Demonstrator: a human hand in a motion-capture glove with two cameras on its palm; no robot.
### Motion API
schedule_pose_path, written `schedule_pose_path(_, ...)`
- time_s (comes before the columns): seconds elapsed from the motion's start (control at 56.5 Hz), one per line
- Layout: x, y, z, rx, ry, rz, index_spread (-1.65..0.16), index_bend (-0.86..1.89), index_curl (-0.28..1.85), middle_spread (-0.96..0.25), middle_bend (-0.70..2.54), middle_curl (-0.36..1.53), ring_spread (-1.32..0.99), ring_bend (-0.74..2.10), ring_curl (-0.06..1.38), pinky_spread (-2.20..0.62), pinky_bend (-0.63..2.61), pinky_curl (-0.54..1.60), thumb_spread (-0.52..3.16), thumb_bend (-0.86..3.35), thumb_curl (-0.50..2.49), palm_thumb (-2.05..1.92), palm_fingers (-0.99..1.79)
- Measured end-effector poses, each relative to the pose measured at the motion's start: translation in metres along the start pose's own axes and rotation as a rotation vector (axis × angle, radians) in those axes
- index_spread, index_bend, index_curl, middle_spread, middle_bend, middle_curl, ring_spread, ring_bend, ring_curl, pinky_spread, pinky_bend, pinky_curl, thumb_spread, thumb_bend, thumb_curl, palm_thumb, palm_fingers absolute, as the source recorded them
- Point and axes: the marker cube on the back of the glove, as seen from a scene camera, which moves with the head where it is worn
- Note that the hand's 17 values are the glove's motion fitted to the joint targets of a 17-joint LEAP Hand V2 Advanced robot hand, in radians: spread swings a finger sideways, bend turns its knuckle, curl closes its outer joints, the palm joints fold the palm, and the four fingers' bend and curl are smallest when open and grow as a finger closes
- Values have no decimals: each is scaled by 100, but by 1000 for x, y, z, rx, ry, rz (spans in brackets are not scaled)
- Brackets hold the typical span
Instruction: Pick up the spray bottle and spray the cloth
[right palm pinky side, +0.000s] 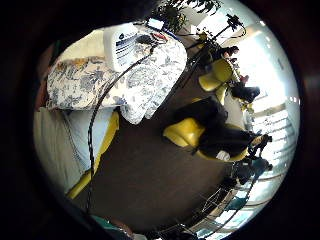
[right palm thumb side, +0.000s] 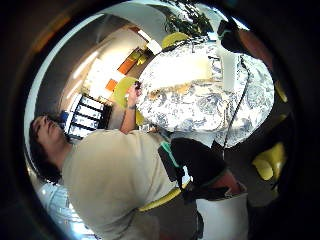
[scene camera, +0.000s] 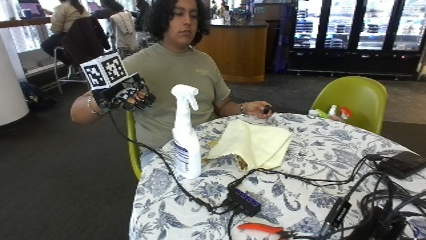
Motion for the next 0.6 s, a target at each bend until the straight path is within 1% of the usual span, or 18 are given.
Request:
schedule_pose_path(0.141, 8, -17, 5, 47, -44, 32, -38, 16, 29, -8, 19, 29, -14, 33, 28, 13, 18, 27, 107, -1, 27, 46, 55)
schedule_pose_path(0.354, 18, -54, 21, 75, -255, 152, -37, 14, 29, -7, 20, 32, -13, 35, 30, 15, 18, 28, 106, -1, 30, 54, 51)
schedule_pose_path(0.513, 29, -93, 32, 82, -583, 199, -35, 12, 27, -4, 20, 33, -11, 37, 32, 17, 19, 29, 104, -2, 31, 58, 44)
schedule_pose_path(0.601, 37, -115, 43, 151, -812, 258, -33, 10, 25, -2, 20, 34, -10, 38, 32, 17, 22, 31, 102, -2, 32, 60, 38)
